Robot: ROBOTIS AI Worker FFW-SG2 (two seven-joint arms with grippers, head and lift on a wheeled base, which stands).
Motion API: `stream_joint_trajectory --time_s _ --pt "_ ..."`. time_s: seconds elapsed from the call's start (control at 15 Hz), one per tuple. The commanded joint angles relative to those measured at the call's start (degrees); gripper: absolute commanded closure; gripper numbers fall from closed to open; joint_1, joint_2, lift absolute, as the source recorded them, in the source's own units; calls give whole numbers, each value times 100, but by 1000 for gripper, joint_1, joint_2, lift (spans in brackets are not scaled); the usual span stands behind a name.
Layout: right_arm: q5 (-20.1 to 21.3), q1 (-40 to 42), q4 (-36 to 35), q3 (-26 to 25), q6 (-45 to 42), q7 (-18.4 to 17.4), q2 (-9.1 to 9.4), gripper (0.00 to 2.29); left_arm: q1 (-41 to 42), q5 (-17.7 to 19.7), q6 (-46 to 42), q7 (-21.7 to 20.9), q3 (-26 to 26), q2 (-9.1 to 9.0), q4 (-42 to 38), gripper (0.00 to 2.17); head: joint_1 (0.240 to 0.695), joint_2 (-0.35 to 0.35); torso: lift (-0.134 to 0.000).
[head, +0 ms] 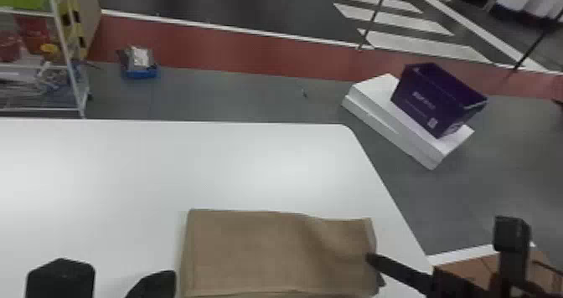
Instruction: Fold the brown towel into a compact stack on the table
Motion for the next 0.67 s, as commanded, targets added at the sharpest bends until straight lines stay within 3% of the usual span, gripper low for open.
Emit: stream_joint_trajectory --time_s 0.0,0.13,0.2,0.27,0.6 --pt "177 127 86 30 29 39 5 1784 54 -8 -1 2 -4 9 -33 1868 695 -350 -124" --pt "309 294 86 21 29 47 5 880 63 -25 -1 2 -4 9 -33 1868 695 -350 -124" --pt "397 338 60 12 29 39 5 174 63 -25 -1 2 -13 9 -33 1868 695 -350 -124" --pt "485 373 16 -23 29 47 5 -2 71 -34 -1 10 -13 9 -42 1868 695 -350 -124" --pt "969 426 -133 -93 29 -120 5 19 142 -43 -1 10 -4 9 -60 1868 695 -350 -124"
